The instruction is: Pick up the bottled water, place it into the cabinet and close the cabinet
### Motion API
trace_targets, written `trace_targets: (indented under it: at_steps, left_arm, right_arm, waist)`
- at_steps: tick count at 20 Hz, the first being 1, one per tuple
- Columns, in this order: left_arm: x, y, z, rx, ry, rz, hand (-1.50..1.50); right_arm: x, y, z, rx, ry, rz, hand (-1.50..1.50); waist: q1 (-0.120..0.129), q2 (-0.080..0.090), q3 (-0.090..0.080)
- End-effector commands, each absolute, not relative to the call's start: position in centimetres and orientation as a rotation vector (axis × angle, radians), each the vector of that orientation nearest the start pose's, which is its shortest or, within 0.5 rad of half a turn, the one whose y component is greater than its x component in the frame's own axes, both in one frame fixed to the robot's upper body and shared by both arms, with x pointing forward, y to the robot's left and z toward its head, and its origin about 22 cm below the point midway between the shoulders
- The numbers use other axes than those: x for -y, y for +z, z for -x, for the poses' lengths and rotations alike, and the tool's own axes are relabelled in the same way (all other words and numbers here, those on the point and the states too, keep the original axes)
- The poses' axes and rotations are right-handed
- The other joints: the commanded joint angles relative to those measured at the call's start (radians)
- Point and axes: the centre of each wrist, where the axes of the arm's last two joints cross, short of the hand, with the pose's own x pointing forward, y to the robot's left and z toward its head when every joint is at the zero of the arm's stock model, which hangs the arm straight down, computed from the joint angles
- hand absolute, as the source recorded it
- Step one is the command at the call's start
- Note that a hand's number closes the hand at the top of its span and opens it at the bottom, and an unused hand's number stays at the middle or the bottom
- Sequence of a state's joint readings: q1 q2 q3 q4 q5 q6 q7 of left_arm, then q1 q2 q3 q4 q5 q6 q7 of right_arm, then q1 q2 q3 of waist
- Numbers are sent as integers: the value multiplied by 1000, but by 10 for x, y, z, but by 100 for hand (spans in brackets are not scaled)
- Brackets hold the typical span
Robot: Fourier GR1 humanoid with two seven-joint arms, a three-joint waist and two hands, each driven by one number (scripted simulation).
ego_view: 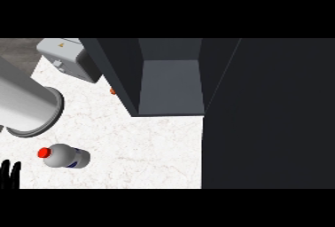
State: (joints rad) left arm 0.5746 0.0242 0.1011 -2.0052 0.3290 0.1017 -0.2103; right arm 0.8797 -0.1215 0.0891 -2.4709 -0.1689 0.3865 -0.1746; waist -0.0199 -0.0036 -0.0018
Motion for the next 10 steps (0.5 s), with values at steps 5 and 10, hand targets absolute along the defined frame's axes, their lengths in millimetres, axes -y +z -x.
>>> trace_targets:
  at_steps: [5, 10]
  left_arm:
    - [-324, -32, -124, 1636, 473, -231, -150]
    - [-321, -59, -133, 1632, 496, -213, -150]
  right_arm:
    - [259, 143, -26, 1884, 182, -175, -150]
    - [260, 151, -19, 1894, 178, -194, -150]
  waist:
    - [-1, 1, 0]
    - [-4, 0, 1]
